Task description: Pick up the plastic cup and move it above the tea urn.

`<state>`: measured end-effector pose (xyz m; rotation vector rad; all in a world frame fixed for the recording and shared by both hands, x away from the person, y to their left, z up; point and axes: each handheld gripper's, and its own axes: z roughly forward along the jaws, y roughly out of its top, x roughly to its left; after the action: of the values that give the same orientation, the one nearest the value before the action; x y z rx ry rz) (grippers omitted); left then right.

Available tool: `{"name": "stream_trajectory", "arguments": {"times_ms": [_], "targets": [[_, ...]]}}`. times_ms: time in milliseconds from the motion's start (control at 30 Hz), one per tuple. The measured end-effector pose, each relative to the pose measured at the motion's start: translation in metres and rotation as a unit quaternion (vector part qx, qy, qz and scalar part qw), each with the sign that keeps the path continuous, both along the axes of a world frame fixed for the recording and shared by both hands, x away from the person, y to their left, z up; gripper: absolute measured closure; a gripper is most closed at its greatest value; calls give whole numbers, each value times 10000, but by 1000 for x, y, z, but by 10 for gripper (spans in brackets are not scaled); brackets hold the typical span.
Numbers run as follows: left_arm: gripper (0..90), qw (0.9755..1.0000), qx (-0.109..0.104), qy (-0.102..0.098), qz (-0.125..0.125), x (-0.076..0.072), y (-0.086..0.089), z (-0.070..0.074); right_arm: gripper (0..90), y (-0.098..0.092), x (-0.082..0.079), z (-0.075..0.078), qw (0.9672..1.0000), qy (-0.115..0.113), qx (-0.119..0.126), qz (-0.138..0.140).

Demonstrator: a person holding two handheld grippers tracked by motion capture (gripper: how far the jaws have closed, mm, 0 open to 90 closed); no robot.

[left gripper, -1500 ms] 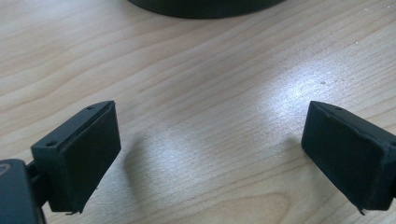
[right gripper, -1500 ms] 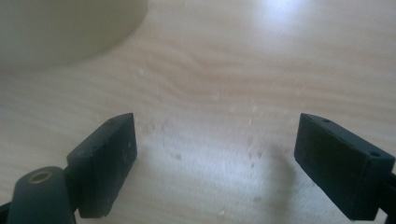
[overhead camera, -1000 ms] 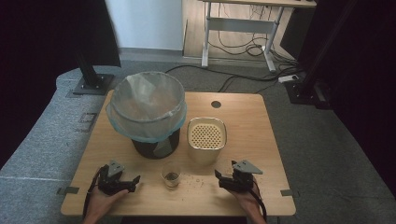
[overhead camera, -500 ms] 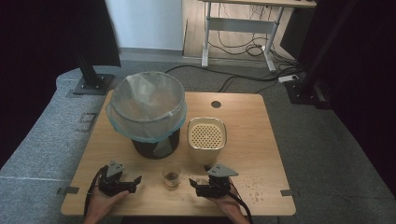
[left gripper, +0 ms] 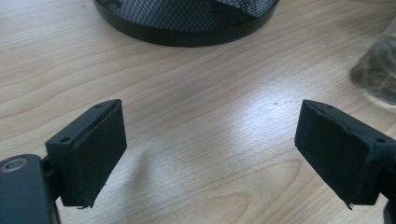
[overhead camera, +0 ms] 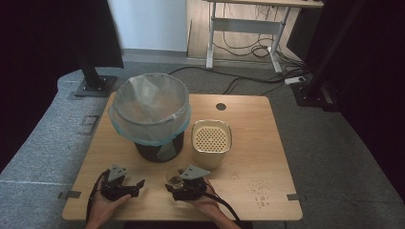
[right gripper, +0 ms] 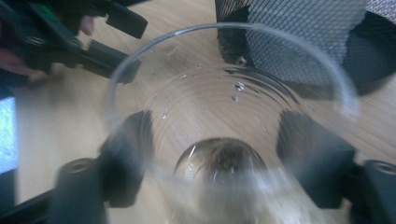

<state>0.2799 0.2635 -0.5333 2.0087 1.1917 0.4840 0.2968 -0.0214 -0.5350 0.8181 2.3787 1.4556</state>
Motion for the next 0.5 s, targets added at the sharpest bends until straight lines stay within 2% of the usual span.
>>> {"name": "stream_trajectory", "arguments": {"times_ms": [33,100,200,333,500], "targets": [[87,10000,-17,-8,-12,0,0,0,313,4,2,-2,10000,-3,-71,-6],[98,10000,-22,-41,-27,-1,0,0,341,7,4,-3,10000,-30,-40,32],[104,10000,-1,-22,-5,-1,1,0,362,2,4,-1,9999,-6,-116,121],[116,10000,14,45,71,0,4,-1,369,-18,0,12,9999,-36,164,8],[119,9999,-29,90,104,2,7,-1,374,-43,-6,38,9980,-253,568,-125]]}}
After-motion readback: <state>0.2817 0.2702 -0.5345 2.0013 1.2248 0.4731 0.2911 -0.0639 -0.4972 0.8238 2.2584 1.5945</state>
